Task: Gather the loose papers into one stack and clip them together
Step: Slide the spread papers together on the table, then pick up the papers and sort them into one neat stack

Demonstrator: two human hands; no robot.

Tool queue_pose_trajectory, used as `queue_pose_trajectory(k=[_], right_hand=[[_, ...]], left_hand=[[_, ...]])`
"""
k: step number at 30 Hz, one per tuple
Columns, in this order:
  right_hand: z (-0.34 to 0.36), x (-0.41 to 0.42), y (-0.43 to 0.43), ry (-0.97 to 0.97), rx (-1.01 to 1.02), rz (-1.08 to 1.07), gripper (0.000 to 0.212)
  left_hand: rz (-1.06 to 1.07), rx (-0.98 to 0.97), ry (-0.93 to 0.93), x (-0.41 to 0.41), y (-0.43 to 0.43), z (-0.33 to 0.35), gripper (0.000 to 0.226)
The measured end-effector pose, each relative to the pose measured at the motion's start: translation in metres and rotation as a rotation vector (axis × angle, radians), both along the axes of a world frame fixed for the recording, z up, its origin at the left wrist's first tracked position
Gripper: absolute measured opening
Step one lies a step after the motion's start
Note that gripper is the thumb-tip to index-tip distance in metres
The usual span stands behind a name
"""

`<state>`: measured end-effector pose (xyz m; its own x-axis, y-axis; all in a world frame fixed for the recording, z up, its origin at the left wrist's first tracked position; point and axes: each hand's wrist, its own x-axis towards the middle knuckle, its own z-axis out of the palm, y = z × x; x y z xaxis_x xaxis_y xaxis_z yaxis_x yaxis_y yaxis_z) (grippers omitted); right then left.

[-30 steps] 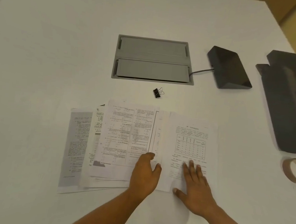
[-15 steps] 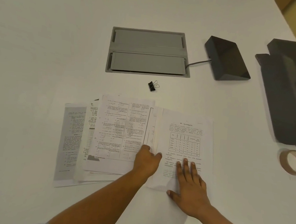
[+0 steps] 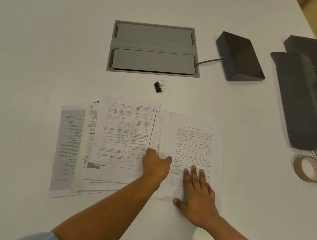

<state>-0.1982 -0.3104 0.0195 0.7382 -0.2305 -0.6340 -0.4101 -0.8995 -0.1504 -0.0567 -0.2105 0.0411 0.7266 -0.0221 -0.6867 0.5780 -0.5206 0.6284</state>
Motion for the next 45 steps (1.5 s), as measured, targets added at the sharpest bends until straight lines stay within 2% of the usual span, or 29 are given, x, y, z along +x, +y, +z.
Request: queue_pose_trajectory(k=[2, 4, 7, 12, 14, 16, 18, 20, 22, 23, 26, 28, 30, 32, 34, 38, 42, 45], right_hand=[[0.000, -0.001, -0.001, 0.001, 0.008, -0.002, 0.096], [-0.002, -0.002, -0.002, 0.003, 0.014, -0.008, 0.096], [-0.004, -0.002, -0.002, -0.005, 0.023, -0.024, 0.096], [-0.006, -0.002, -0.003, -0.012, 0.036, -0.036, 0.096], [-0.006, -0.002, -0.003, -0.025, 0.052, -0.061, 0.097], [-0.003, -0.001, -0.003, -0.009, 0.052, -0.067, 0.098], [0.000, 0.001, -0.002, -0.002, 0.066, -0.078, 0.103], [0.004, 0.003, -0.002, -0.033, 0.131, -0.133, 0.115], [0.011, 0.007, -0.006, -0.150, 0.243, -0.276, 0.118], [0.015, 0.008, -0.011, -0.243, 0.265, -0.370, 0.115], [0.030, 0.014, -0.030, -0.485, 0.165, -0.724, 0.102], [0.044, 0.018, -0.040, -0.500, 0.311, -0.977, 0.093], [0.052, 0.020, -0.048, -0.456, 0.510, -1.134, 0.073], [0.059, 0.019, -0.050, -0.438, 0.694, -1.200, 0.049], [0.064, 0.017, -0.046, -0.455, 0.802, -1.219, 0.034], [0.063, 0.013, -0.033, -0.492, 0.846, -1.215, 0.040], [0.065, 0.010, -0.029, -0.505, 0.883, -1.238, 0.019], [0.071, 0.014, -0.029, -0.491, 0.923, -1.265, 0.017]], left_hand=[[0.010, -0.022, 0.044, 0.004, 0.000, -0.001, 0.030], [0.001, -0.033, 0.063, 0.009, 0.002, -0.005, 0.027], [-0.086, 0.069, -0.016, 0.017, 0.005, -0.007, 0.021], [-0.124, 0.063, -0.086, 0.021, 0.000, -0.006, 0.033], [-0.066, 0.028, -0.056, 0.022, -0.004, -0.006, 0.039], [-0.051, -0.016, 0.000, 0.022, -0.005, -0.004, 0.034], [-0.181, -0.076, 0.040, 0.018, -0.004, -0.008, 0.022], [-0.299, -0.111, 0.029, 0.012, -0.001, -0.005, 0.027], [-0.279, -0.158, -0.015, 0.006, 0.005, -0.001, 0.028], [-0.231, -0.205, -0.022, 0.005, 0.010, 0.003, 0.026], [-0.073, -0.340, -0.001, 0.004, 0.033, 0.018, 0.015], [-0.014, -0.423, -0.003, 0.003, 0.050, 0.032, 0.016], [0.027, -0.498, -0.009, 0.003, 0.062, 0.042, 0.020], [0.062, -0.512, -0.040, 0.007, 0.073, 0.052, 0.018], [0.077, -0.490, -0.081, 0.010, 0.083, 0.056, 0.022], [0.158, -0.490, -0.121, 0.013, 0.103, 0.063, 0.022], [0.199, -0.454, -0.156, 0.017, 0.123, 0.059, 0.022], [0.160, -0.447, -0.080, 0.019, 0.135, 0.052, 0.023]])
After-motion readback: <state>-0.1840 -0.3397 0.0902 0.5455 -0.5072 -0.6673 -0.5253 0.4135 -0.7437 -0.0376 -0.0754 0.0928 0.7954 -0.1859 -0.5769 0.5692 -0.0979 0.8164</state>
